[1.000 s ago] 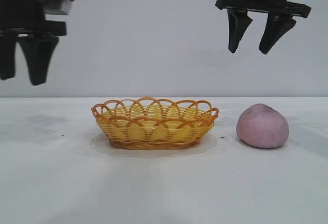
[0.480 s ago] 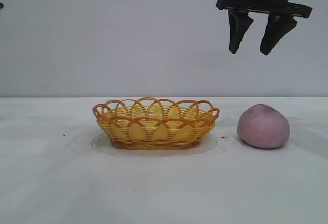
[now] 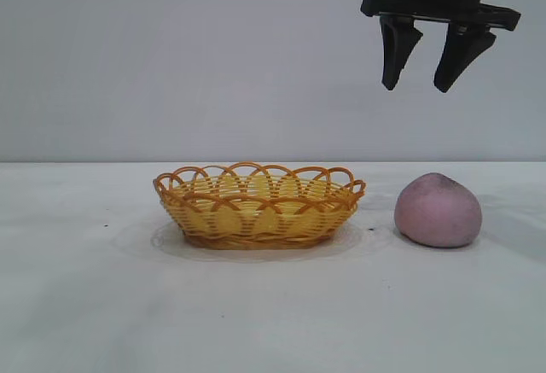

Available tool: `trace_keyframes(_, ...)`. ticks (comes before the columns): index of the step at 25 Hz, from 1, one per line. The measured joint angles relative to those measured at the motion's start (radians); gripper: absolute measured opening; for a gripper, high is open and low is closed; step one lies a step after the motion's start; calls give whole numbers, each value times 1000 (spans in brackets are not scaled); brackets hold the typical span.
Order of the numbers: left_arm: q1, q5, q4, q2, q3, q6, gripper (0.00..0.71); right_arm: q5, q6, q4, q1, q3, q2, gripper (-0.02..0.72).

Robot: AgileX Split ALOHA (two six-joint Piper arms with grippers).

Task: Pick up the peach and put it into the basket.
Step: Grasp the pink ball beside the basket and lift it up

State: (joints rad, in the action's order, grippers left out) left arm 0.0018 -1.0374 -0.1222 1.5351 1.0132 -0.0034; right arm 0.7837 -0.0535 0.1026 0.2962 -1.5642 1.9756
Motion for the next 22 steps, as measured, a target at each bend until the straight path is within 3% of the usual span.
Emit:
trace_keyframes(10, 0, 34, 55, -484, -330, -16, 486, 2, 0, 0, 0, 0, 0, 434)
trace_keyframes(18, 0, -82, 80, -856, -447, -18, 486, 11, 0, 0, 0, 0, 0, 434)
trace_keyframes(22, 0, -84, 80, -1040, -491, -18, 486, 13, 0, 0, 0, 0, 0, 434)
